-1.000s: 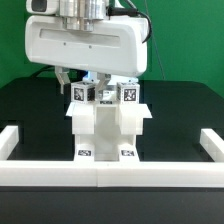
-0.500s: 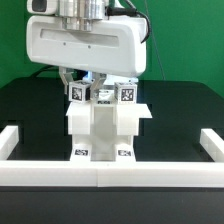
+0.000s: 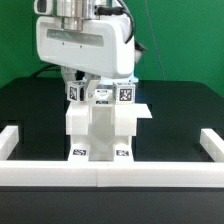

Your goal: Assemble chair

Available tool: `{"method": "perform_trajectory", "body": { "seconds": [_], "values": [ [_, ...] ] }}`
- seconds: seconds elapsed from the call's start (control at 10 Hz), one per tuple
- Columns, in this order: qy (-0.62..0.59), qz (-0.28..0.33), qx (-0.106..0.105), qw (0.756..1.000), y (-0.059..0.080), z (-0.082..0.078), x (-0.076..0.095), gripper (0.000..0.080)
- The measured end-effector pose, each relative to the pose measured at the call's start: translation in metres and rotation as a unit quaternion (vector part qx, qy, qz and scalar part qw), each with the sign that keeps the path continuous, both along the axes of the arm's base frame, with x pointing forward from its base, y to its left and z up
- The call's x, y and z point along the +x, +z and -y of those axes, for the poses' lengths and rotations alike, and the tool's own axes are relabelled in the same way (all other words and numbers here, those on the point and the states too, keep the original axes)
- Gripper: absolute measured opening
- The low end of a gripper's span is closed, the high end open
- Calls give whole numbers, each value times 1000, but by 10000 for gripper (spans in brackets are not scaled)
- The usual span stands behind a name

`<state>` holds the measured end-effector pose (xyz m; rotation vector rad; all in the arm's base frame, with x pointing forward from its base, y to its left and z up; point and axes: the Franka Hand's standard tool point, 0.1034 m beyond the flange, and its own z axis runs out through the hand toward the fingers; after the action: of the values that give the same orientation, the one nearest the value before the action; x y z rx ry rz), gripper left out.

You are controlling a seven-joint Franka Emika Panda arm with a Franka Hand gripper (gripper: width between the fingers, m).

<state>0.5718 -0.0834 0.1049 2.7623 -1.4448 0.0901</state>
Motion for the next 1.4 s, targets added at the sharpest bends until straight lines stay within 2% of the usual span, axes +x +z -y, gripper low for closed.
{"method": "perform_trajectory", "body": {
  "seconds": [0.3, 0.6, 1.1, 1.4],
  "values": [
    [-102, 5, 4, 995, 0, -1, 0, 271],
    [-225, 13, 10, 974, 0, -2, 0, 271],
    [-388, 19, 23, 921, -1, -5, 0, 271],
    [-446, 18, 27, 895, -1, -6, -1, 271]
  ]
}}
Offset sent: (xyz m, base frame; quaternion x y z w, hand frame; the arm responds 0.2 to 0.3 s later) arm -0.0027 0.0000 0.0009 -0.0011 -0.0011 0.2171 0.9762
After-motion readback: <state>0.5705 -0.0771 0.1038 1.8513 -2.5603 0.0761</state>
